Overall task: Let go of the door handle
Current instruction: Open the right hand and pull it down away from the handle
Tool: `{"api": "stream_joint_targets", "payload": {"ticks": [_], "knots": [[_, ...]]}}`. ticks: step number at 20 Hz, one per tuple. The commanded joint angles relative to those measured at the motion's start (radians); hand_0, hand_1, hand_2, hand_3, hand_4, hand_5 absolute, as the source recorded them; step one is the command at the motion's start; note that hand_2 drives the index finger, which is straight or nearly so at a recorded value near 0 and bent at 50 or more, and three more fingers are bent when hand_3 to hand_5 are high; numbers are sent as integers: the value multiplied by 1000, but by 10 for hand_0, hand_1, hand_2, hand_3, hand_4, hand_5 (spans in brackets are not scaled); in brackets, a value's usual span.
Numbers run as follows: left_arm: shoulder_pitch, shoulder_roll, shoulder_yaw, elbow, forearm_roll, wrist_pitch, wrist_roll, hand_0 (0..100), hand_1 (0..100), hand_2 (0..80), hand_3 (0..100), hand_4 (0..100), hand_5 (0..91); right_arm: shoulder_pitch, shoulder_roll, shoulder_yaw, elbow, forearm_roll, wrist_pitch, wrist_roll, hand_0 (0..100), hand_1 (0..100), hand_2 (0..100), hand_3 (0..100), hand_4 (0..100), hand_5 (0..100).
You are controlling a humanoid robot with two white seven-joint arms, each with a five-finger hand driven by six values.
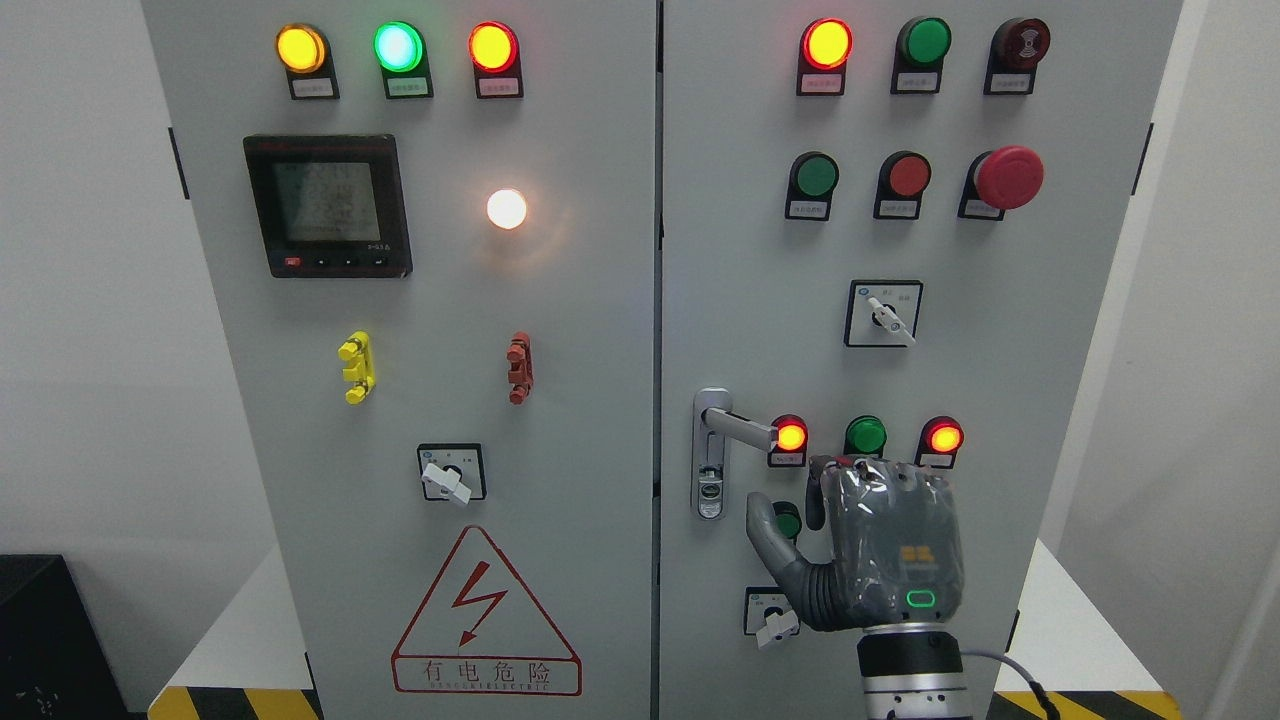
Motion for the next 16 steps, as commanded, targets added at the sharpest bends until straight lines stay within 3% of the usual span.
{"api": "stream_joint_targets", "payload": {"ticks": [1,3,4,5,6,8,9,10,12,16], "knots": [[0,0,-20,-15,0,0,0,0,0,23,86,13,0,152,1,-95,-118,-2,-65,-27,373,345,592,965,820,777],[0,0,-20,-17,0,0,-1,0,0,22,86,13,0,199,-2,-129,-144,-21,-86,-40,368,343,526,870,760,737],[0,0,-20,-17,0,0,-1,0,0,22,86,13,0,219,-2,-153,-150,-47,-105,-40,366,343,418,677,630,575],[0,0,-20,-15,0,0,0,0,0,23,84,13,0,236,-2,-182,-153,-75,-120,-40,364,341,351,545,471,397],[0,0,-20,-17,0,0,-1,0,0,23,84,13,0,244,-2,-208,-153,-95,-132,-41,363,341,309,467,398,309],[0,0,-20,-17,0,0,0,0,0,23,84,12,0,247,-5,-250,-153,-106,-157,-41,359,343,146,232,138,81],[0,0,-20,-15,0,0,-1,0,0,23,85,12,0,247,-5,-270,-155,-109,-171,-41,357,344,112,176,76,18],[0,0,-20,-17,0,0,0,0,0,23,85,12,0,247,-2,-282,-155,-109,-184,-44,350,348,73,97,6,0],[0,0,-20,-17,0,0,0,0,0,23,85,13,0,246,-1,-293,-166,-112,-204,-66,341,352,20,9,0,0],[0,0,-20,-17,0,0,-1,0,0,24,85,12,0,243,-1,-292,-199,-112,-208,-70,326,362,0,0,0,0]]}}
